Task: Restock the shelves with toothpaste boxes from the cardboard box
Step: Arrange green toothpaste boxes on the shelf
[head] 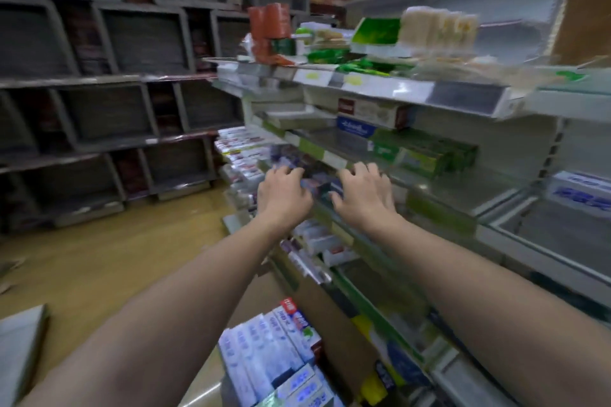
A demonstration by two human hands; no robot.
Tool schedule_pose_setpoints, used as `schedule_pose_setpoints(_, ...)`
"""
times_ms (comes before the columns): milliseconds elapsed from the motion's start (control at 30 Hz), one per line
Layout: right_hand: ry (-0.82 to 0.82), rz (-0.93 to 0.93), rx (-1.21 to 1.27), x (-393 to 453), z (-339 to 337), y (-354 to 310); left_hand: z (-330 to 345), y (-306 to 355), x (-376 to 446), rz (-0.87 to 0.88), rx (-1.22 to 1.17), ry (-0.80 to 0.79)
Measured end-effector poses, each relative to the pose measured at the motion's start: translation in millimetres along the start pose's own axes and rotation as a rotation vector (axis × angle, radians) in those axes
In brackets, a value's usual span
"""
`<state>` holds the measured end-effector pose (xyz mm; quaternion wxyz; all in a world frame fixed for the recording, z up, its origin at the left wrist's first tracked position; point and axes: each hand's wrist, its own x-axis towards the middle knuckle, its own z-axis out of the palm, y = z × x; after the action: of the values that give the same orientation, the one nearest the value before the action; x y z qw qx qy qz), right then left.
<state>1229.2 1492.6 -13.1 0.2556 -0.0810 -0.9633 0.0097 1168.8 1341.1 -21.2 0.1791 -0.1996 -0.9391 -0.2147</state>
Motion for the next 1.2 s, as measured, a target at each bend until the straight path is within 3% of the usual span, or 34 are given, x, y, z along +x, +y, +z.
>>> schedule_pose_setpoints(367, -0.282, -0.051, 0.041, -71, 133, -84, 72, -142, -95, -0.223, 0.011, -0.258)
schedule_pose_setpoints(800, -0.81, -0.133, 0.038, -178, 304, -42, 241, -179, -203, -0.415, 0.011, -0.662)
schedule_pose_setpoints(1033, -1.049, -0.476, 0.065, -242, 366, -35, 308, -172, -229, -0.416, 0.015, -0.8)
schedule_pose_setpoints(1100, -1.029, -0.619, -0.004, -259, 383, -34, 321, -173, -230, -0.393, 0.045, -0.793)
schedule_pose_setpoints(1200, -0.965, -0.692, -0.003, -273, 393, -34, 334, -175, -233, -0.341, 0.078, -0.792)
